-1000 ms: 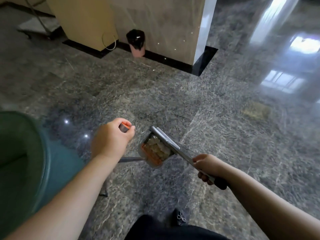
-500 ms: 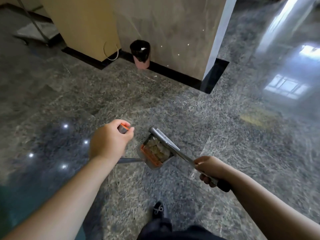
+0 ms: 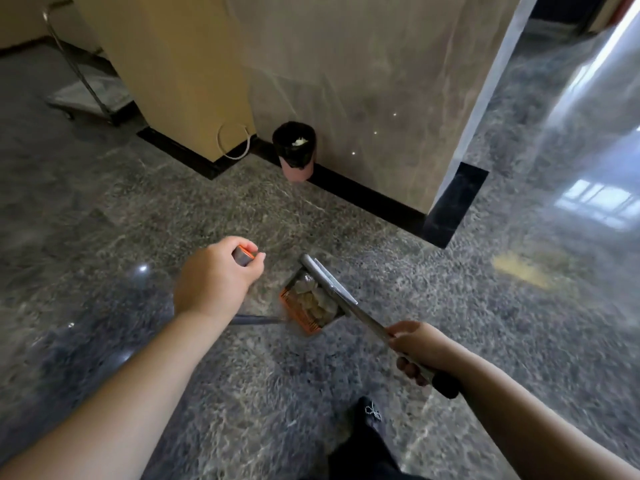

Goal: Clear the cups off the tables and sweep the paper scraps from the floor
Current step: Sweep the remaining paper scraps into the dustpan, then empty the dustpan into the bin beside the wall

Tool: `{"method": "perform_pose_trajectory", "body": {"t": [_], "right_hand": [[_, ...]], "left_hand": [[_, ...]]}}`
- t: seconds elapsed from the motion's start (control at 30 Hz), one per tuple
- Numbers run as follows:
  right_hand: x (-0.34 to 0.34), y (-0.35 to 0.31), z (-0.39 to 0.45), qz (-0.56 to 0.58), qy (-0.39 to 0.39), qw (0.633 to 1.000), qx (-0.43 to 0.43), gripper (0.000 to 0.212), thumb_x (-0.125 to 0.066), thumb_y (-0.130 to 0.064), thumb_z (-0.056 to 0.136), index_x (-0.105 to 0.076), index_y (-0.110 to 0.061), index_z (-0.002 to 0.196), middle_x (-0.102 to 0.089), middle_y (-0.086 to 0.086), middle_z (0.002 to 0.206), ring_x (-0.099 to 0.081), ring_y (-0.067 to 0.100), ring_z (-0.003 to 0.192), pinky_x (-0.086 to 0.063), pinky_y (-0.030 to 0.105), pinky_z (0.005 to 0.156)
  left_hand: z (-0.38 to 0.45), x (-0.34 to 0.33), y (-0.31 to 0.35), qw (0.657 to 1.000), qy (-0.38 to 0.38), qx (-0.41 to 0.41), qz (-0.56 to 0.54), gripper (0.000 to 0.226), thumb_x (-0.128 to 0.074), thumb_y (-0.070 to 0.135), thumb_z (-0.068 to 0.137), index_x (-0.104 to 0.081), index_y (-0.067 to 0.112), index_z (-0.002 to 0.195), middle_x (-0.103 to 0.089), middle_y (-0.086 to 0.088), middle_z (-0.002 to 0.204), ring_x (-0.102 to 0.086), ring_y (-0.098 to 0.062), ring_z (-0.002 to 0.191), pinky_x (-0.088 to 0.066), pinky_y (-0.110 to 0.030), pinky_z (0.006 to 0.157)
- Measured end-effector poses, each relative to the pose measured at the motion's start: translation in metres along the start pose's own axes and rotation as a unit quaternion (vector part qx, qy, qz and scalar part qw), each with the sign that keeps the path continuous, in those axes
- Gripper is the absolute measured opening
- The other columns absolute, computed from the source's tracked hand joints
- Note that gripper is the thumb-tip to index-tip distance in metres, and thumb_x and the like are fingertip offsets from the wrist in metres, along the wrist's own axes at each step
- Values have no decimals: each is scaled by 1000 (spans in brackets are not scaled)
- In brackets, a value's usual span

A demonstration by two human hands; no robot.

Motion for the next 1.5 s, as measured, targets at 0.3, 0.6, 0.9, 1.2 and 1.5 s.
{"method": "perform_pose_trajectory", "body": {"t": [0.3, 0.6, 0.9, 1.2, 1.5], "right_hand": [[74, -163, 119, -59, -23, 998, 24, 25, -46, -11, 94, -60, -9, 114, -54, 10, 62, -46, 15, 39, -37, 23, 40], [104, -315, 244, -76, -25, 996, 49, 31, -45, -9, 96, -56, -10, 126, -56, 12, 64, -46, 14, 39, -36, 21, 38], [142, -460, 353, -62, -29, 993, 92, 31, -46, -8, 93, -55, -17, 121, -56, 9, 56, -49, 15, 37, -39, 22, 37], [210, -618, 463, -103, -74, 982, 138, 15, -46, -11, 99, -50, -21, 109, -55, 12, 67, -47, 11, 34, -38, 20, 35], [267, -721, 558, -93, -107, 980, 139, 11, -46, -13, 100, -55, -19, 100, -52, 10, 59, -45, 13, 38, -37, 19, 37]], "left_hand": [[168, -24, 28, 999, 48, 18, 17, 14, -72, 43, 79, -68, 31, 84, -68, 1, 73, -62, -29, 69, -54, -38, 63], [352, -46, 20, 997, 65, 31, 16, 12, -72, 40, 81, -69, 29, 86, -64, 6, 73, -60, -21, 70, -46, -29, 59], [532, -49, 47, 997, 79, 0, 24, 14, -69, 44, 83, -69, 32, 89, -67, 7, 80, -62, -18, 76, -52, -34, 62], [708, -79, 85, 989, 124, 2, 82, 18, -70, 51, 80, -68, 37, 90, -58, 15, 72, -58, -13, 69, -40, -22, 51], [841, -116, 122, 985, 125, -9, 117, 17, -71, 44, 84, -67, 29, 91, -59, 11, 68, -58, -15, 63, -51, -28, 54]]}}
Point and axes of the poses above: each hand's wrist, its own z-axis towards the middle knuckle, its own x-axis out of the back of the hand, y = z × x, the point moved 9 cm from there along z, towards the middle knuckle
